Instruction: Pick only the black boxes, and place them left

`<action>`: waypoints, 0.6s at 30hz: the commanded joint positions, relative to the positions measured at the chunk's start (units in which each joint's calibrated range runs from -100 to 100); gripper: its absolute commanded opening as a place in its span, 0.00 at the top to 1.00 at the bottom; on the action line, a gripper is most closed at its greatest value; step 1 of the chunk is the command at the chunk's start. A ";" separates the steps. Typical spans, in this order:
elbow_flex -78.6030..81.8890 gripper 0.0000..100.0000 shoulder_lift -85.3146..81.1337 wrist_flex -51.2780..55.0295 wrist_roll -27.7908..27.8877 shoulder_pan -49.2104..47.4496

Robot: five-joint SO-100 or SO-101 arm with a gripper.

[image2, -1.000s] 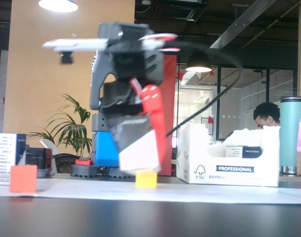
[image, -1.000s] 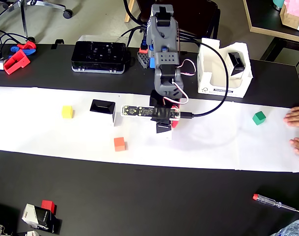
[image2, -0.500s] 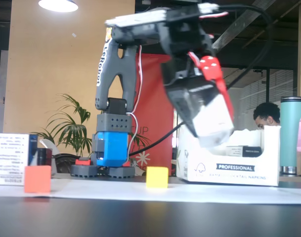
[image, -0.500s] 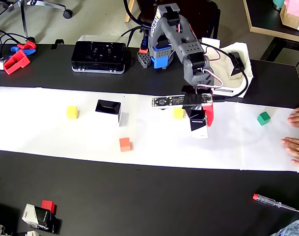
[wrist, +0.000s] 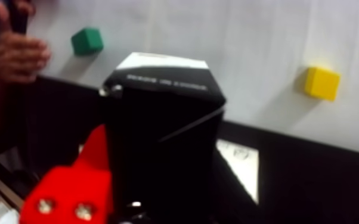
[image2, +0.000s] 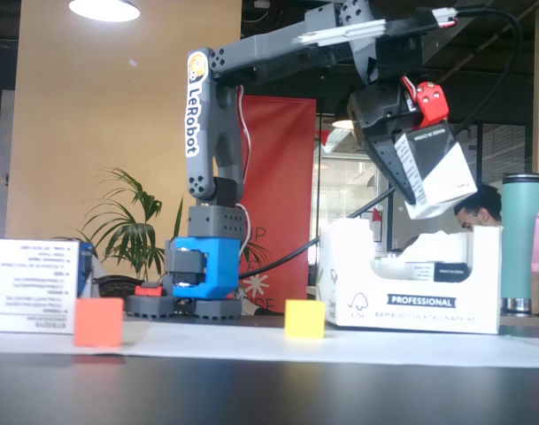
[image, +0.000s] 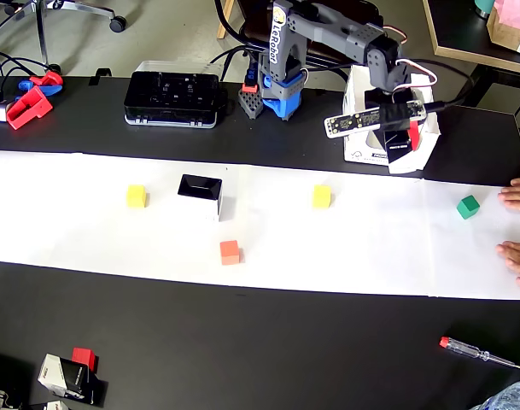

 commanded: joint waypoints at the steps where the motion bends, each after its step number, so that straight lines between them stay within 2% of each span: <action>1: -6.64 0.89 -8.53 4.17 -1.70 -8.74; 12: -6.37 0.89 -8.53 15.86 -6.28 -28.48; 18: 1.34 0.89 -8.53 18.40 -6.70 -35.93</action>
